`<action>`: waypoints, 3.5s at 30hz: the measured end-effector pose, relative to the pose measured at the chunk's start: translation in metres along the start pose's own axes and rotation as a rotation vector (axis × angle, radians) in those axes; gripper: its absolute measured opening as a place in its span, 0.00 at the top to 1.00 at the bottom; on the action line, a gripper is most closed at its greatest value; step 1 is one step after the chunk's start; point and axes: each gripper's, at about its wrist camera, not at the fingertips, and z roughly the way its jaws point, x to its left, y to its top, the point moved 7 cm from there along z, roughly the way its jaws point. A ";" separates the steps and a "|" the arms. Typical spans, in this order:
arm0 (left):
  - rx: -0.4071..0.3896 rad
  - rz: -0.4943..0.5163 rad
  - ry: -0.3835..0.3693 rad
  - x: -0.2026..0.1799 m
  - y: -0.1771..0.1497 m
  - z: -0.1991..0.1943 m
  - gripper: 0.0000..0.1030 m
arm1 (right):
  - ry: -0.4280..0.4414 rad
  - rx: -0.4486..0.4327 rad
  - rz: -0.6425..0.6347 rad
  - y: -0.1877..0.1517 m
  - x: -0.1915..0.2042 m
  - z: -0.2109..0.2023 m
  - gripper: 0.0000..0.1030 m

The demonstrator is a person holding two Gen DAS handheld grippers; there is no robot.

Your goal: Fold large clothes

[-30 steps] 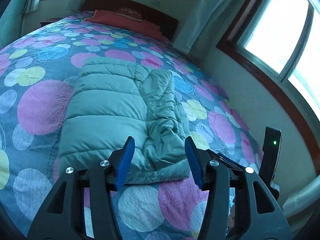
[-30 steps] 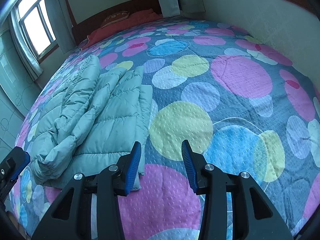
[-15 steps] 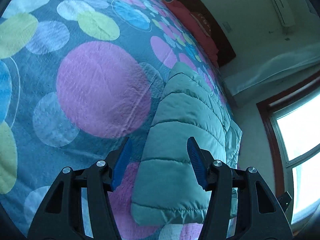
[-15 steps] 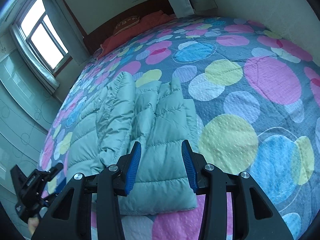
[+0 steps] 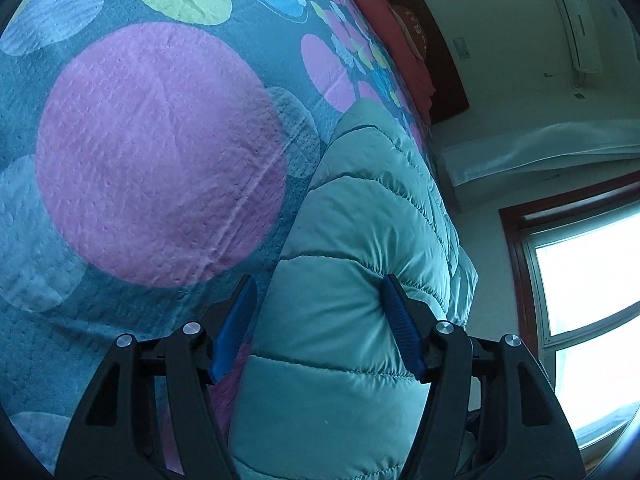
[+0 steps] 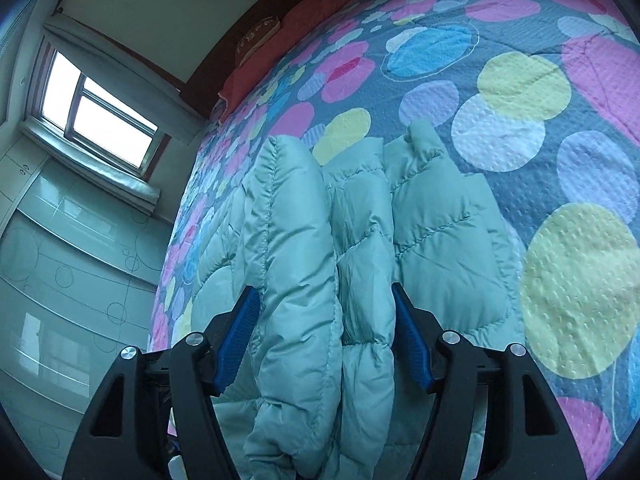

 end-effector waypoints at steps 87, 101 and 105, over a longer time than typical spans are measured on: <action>0.078 0.397 0.311 -0.055 -0.011 0.089 0.33 | -0.104 -0.040 0.097 0.037 -0.100 -0.002 0.60; 0.094 0.404 0.321 -0.056 -0.009 0.087 0.27 | -0.091 -0.052 0.119 0.035 -0.101 -0.014 0.53; 0.101 0.411 0.316 -0.056 -0.007 0.081 0.21 | -0.102 -0.068 0.131 0.034 -0.102 -0.026 0.44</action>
